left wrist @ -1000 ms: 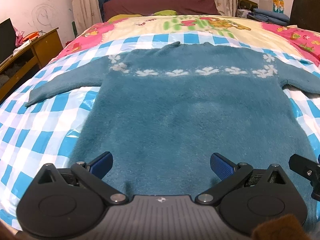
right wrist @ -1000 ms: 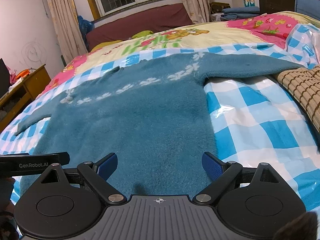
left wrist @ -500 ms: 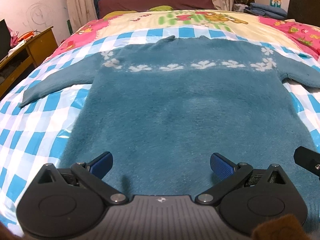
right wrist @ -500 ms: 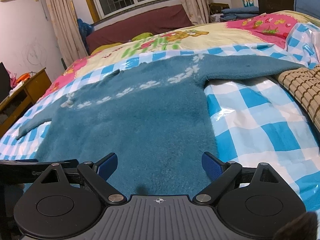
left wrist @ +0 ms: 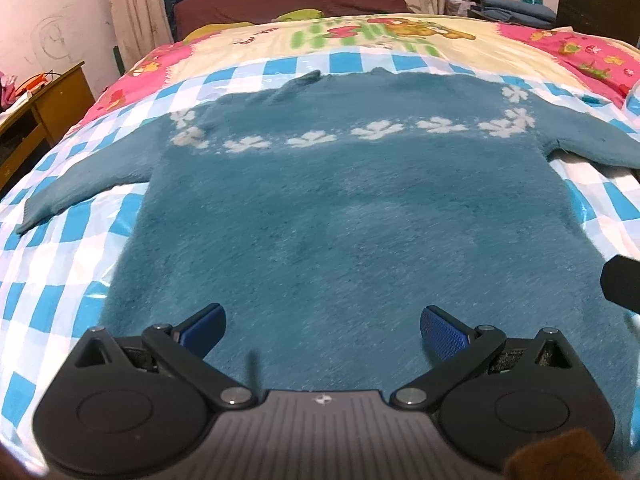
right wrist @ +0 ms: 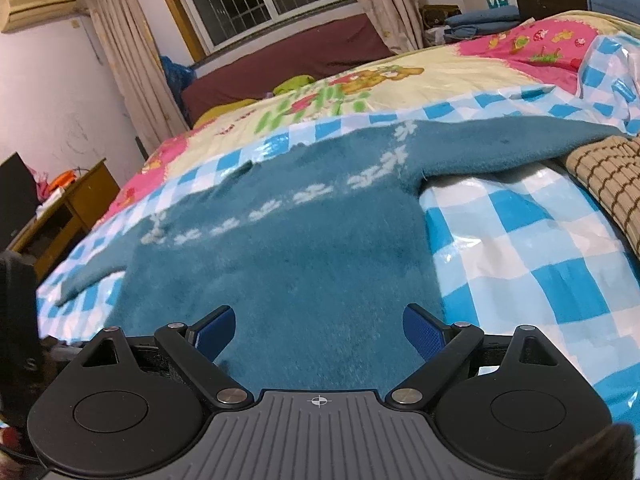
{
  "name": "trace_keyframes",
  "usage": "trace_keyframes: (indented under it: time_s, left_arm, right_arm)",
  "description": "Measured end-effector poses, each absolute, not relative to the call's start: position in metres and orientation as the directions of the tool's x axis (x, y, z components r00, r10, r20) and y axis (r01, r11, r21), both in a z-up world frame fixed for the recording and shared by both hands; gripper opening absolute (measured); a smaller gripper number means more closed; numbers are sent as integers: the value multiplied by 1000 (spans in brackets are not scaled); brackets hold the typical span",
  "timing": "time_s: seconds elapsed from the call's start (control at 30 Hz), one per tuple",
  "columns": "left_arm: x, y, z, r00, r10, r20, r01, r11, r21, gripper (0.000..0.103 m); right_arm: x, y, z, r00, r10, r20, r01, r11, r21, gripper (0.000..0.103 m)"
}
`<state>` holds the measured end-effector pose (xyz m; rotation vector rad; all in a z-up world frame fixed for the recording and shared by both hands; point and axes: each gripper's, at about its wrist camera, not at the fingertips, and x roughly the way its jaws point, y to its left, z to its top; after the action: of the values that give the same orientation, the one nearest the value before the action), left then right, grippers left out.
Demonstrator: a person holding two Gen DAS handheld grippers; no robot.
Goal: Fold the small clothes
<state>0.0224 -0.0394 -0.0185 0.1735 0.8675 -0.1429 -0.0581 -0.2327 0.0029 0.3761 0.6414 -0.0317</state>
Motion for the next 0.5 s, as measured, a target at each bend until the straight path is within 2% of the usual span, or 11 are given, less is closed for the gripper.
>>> trace_keyframes:
  time_s: [0.37,0.5]
  left_arm:
    - [25,-48,-20,634,-72,-770,219,972,90,103]
    - [23,-49,-13,649,-86,-756,221,972,79,103]
  right_arm:
    - [-57,-235,7,802,118,-586,123,927,355,92]
    - [-52,-239,7,798,93,-595,139,933,332,85]
